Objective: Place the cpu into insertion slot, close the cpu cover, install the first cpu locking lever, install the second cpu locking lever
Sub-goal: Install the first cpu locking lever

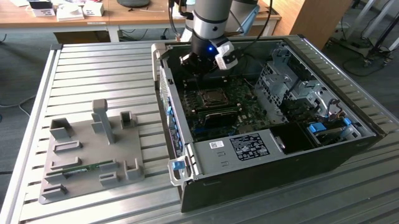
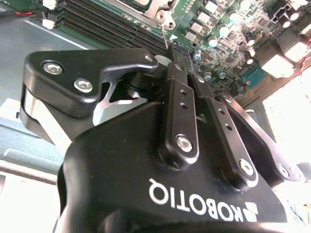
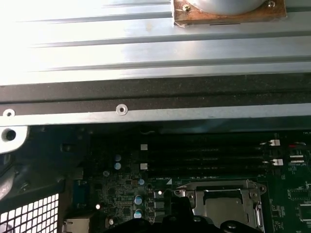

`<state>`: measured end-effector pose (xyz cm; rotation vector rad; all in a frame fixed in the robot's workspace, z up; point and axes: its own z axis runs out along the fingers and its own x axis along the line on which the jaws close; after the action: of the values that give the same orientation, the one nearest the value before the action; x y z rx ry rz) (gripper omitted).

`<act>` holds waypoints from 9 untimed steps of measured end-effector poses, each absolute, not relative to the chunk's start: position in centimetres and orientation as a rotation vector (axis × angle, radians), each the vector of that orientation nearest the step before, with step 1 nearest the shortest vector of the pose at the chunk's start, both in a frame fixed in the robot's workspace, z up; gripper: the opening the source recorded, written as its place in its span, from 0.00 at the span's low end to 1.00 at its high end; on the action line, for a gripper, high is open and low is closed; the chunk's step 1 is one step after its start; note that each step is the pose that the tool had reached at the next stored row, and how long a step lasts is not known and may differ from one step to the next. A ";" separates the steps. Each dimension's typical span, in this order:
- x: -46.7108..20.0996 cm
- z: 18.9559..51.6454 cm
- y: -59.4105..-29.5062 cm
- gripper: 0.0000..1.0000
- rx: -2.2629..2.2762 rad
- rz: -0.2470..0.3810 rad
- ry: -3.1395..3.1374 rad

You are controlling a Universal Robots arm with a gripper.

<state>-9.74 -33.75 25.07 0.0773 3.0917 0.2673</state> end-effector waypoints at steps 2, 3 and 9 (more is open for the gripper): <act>-9.7 25.3 -33.7 0.11 0.077 0.267 3.092; -9.7 25.4 -33.7 0.11 0.077 0.267 3.092; -9.7 25.6 -33.8 0.11 0.077 0.267 3.092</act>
<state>-9.74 -33.75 25.60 0.0772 3.0917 0.2674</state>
